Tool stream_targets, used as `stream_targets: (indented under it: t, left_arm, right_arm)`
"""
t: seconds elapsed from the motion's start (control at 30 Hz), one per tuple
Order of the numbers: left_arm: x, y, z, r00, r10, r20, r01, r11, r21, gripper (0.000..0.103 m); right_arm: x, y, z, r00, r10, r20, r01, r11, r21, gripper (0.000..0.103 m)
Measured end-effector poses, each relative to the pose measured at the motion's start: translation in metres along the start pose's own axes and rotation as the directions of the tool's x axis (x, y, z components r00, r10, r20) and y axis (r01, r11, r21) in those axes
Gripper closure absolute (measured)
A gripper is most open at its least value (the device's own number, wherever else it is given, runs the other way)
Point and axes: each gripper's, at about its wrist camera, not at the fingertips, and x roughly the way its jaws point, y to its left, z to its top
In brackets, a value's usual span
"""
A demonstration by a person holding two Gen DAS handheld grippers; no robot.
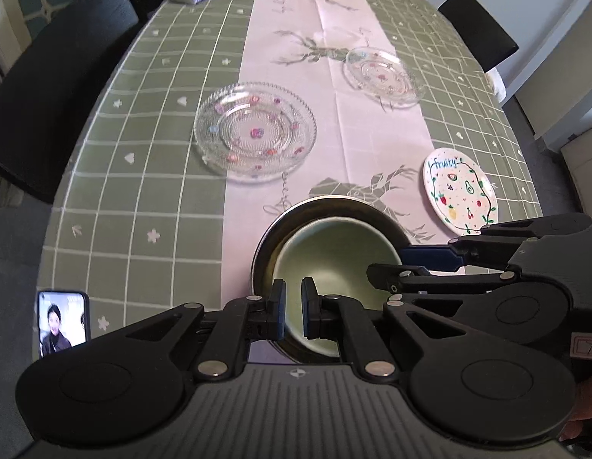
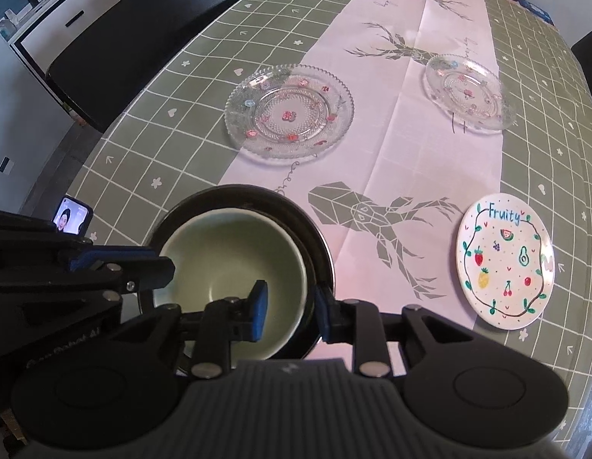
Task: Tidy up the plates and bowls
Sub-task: 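Open the right tool off the green bowl while the left tool releases the orange bowl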
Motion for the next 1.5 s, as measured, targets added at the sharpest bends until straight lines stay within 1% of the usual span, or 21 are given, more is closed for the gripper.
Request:
stream_targets:
  t: [0.07, 0.23, 0.27, 0.3, 0.37, 0.5, 0.57, 0.67, 0.8, 0.93, 1.07, 1.23, 1.33, 1.43, 1.5]
  left_arm:
    - [-0.003, -0.005, 0.000, 1.000, 0.010, 0.017, -0.011, 1.000, 0.030, 0.095]
    - [-0.006, -0.010, -0.004, 1.000, -0.006, 0.013, 0.006, 0.999, 0.047, 0.090]
    - [-0.008, -0.010, -0.005, 1.000, -0.006, 0.018, 0.005, 0.999, 0.053, 0.090]
    - [-0.009, -0.011, -0.006, 1.000, -0.003, 0.023, 0.002, 0.998, 0.056, 0.087]
    - [-0.012, -0.011, -0.007, 0.999, -0.005, 0.034, 0.003, 0.998, 0.062, 0.083]
    - [-0.017, -0.012, -0.009, 0.999, -0.015, 0.048, 0.012, 0.998, 0.062, 0.080]
    - [-0.020, -0.013, -0.009, 0.998, -0.024, 0.061, 0.020, 0.998, 0.064, 0.077]
    - [-0.026, -0.016, -0.009, 0.995, -0.049, 0.084, 0.044, 0.997, 0.065, 0.072]
    - [-0.030, -0.024, -0.010, 0.993, -0.065, 0.102, 0.057, 0.995, 0.076, 0.068]
    - [-0.029, -0.036, -0.011, 0.990, -0.089, 0.109, 0.079, 0.993, 0.092, 0.064]
    - [-0.027, -0.052, -0.011, 0.988, -0.105, 0.112, 0.092, 0.989, 0.114, 0.064]
    - [-0.018, -0.074, -0.004, 0.983, -0.142, 0.117, 0.127, 0.984, 0.124, 0.064]
    - [-0.010, -0.088, 0.001, 0.980, -0.163, 0.119, 0.147, 0.980, 0.132, 0.064]
    - [-0.001, -0.102, 0.006, 0.979, -0.169, 0.116, 0.153, 0.979, 0.138, 0.063]
    - [0.007, -0.111, 0.011, 0.978, -0.175, 0.112, 0.159, 0.977, 0.139, 0.059]
  right_arm:
    - [-0.004, -0.001, -0.001, 1.000, 0.001, 0.007, -0.001, 1.000, 0.000, 0.078]
    - [-0.011, -0.001, -0.004, 1.000, -0.003, 0.024, 0.003, 1.000, -0.010, 0.077]
    - [-0.013, -0.001, -0.005, 1.000, -0.009, 0.027, 0.010, 1.000, -0.013, 0.072]
    - [-0.015, -0.001, -0.007, 0.999, -0.020, 0.035, 0.021, 1.000, -0.016, 0.066]
    - [-0.018, -0.004, -0.009, 0.999, -0.026, 0.045, 0.027, 0.999, -0.018, 0.063]
    - [-0.025, -0.014, -0.013, 0.998, -0.043, 0.055, 0.043, 0.999, 0.004, 0.059]
    - [-0.027, -0.019, -0.015, 0.997, -0.053, 0.061, 0.052, 0.999, 0.015, 0.058]
    - [-0.030, -0.028, -0.019, 0.996, -0.059, 0.068, 0.057, 0.998, 0.036, 0.050]
    - [-0.033, -0.041, -0.028, 0.995, -0.071, 0.068, 0.066, 0.996, 0.062, 0.046]
    - [-0.038, -0.055, -0.037, 0.994, -0.083, 0.072, 0.077, 0.993, 0.089, 0.044]
    - [-0.044, -0.073, -0.045, 0.992, -0.090, 0.086, 0.078, 0.988, 0.131, 0.043]
    - [-0.051, -0.101, -0.056, 0.990, -0.096, 0.102, 0.075, 0.978, 0.195, 0.042]
    - [-0.052, -0.122, -0.063, 0.989, -0.101, 0.105, 0.073, 0.968, 0.242, 0.042]
    - [-0.051, -0.145, -0.070, 0.989, -0.106, 0.107, 0.070, 0.953, 0.294, 0.042]
    - [-0.049, -0.162, -0.075, 0.988, -0.107, 0.109, 0.066, 0.942, 0.330, 0.042]
